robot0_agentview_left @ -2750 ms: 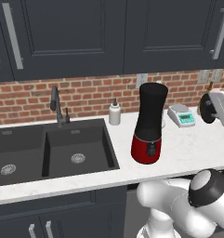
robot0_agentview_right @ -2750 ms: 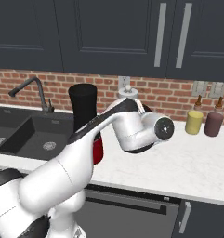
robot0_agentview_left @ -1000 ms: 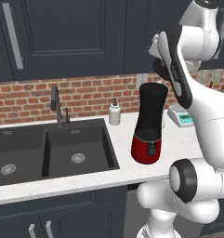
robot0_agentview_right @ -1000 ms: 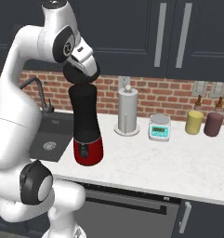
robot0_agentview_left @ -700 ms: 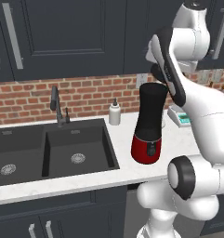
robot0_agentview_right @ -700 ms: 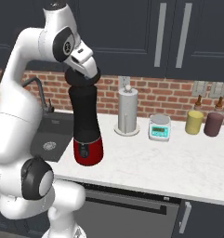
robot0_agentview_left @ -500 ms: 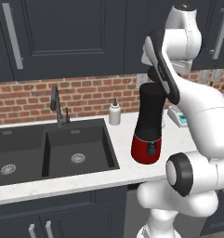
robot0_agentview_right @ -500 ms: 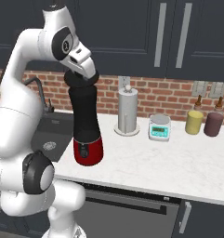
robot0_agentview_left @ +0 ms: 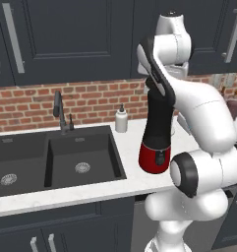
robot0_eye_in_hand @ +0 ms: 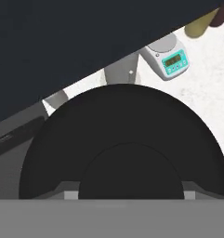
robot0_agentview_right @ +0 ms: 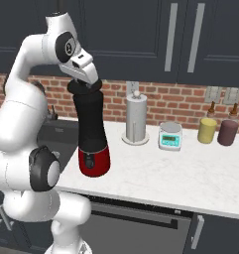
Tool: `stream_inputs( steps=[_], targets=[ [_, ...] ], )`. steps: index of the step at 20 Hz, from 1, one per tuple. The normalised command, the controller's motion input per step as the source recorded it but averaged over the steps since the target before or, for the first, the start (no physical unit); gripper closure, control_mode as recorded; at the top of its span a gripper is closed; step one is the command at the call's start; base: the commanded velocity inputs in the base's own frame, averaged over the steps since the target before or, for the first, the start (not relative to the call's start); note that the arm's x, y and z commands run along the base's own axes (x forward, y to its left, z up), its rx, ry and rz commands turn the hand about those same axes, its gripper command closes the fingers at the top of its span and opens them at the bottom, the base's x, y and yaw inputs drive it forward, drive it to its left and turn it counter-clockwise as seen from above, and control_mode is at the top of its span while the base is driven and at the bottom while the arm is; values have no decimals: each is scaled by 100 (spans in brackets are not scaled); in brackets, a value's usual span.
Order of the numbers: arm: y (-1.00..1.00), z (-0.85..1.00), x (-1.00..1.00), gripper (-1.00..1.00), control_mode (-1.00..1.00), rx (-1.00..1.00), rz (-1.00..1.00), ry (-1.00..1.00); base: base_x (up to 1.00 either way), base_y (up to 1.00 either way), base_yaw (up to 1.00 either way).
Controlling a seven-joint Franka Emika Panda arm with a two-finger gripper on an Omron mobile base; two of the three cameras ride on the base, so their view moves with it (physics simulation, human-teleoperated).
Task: Close the lid blender by securely placing the lid on top.
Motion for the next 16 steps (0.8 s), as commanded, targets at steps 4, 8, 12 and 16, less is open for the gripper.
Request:
stream_inputs(
  steps=[4,8,12,16],
  targets=[
    [0,-23,31,100,-100,-5,0,5,0,0,0],
    [0,-24,22,100,-100,-5,0,6,0,0,0],
    [0,-17,31,100,-100,-3,0,4,0,0,0],
    [0,-17,34,100,-100,-5,1,1,0,0,0]
  ],
)
